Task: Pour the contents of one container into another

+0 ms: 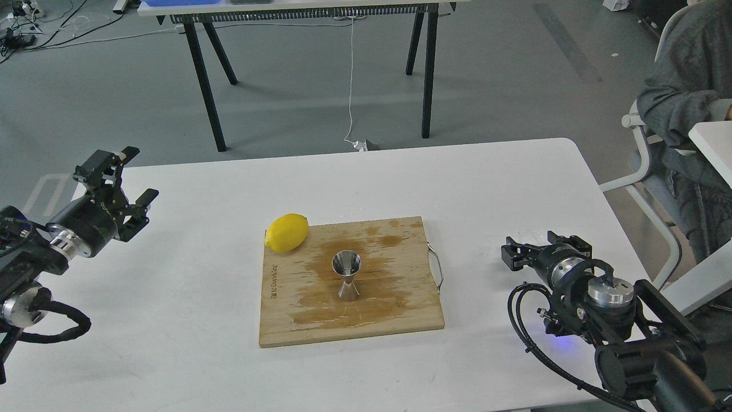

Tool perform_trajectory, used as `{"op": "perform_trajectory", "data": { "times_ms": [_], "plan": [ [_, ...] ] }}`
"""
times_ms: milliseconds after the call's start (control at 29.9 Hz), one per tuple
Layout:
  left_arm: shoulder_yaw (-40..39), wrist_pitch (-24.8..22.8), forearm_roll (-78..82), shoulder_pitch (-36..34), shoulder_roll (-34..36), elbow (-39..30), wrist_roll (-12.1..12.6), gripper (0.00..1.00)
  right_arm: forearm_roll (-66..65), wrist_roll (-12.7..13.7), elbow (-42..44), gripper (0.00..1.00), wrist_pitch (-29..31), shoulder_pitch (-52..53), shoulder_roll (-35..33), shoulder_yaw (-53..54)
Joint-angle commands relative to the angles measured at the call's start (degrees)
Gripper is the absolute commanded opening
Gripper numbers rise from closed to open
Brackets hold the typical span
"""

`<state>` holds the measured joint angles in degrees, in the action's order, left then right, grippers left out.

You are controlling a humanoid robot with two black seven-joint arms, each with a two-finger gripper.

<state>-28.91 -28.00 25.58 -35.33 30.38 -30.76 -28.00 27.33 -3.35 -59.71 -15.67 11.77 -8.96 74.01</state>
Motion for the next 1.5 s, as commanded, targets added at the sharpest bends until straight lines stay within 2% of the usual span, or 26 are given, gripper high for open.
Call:
{"op": "perform_trajectory", "data": {
  "times_ms": [0, 368, 434, 535, 635, 835, 1036, 1470],
  "plan": [
    [0.0, 0.0, 0.0, 0.1, -0.1, 0.0, 0.0, 0.99, 0.0, 0.0, -1.0, 0.99, 1.1, 0.0, 0.0, 0.2],
    [0.1, 0.0, 0.0, 0.1, -0.4, 0.0, 0.0, 0.99, -0.1, 0.4, -4.8, 0.99, 1.6, 0.1, -2.0, 1.3],
    [0.1, 0.0, 0.0, 0.1, -0.4, 0.0, 0.0, 0.99, -0.2, 0.9, -5.8, 0.99, 3.4, 0.4, -3.1, 1.4],
    [0.0, 0.0, 0.0, 0.1, -0.4, 0.0, 0.0, 0.99, -1.0, 3.6, -6.3, 0.99, 9.1, 1.3, -6.1, 0.1],
    [-0.1, 0.0, -0.1, 0.0, -0.3, -0.2, 0.0, 0.99, -5.9, 7.0, -5.6, 0.99, 19.0, 4.1, -9.2, -2.6],
    [-1.3, 0.0, -0.1, -0.2, 0.4, -0.5, 0.0, 0.99, -12.2, 7.5, -0.8, 0.99, 43.2, 9.0, -16.9, -9.7],
    [-5.6, 0.0, -0.1, -0.2, 0.6, -0.5, 0.0, 0.99, -15.6, 7.0, 7.4, 0.99, 43.7, 13.3, -17.8, -13.0],
    [-6.0, 0.0, -0.1, -0.1, 0.6, -0.8, 0.0, 0.99, -16.4, 6.7, 8.1, 0.99, 43.7, 15.9, -17.8, -13.8]
  ]
}}
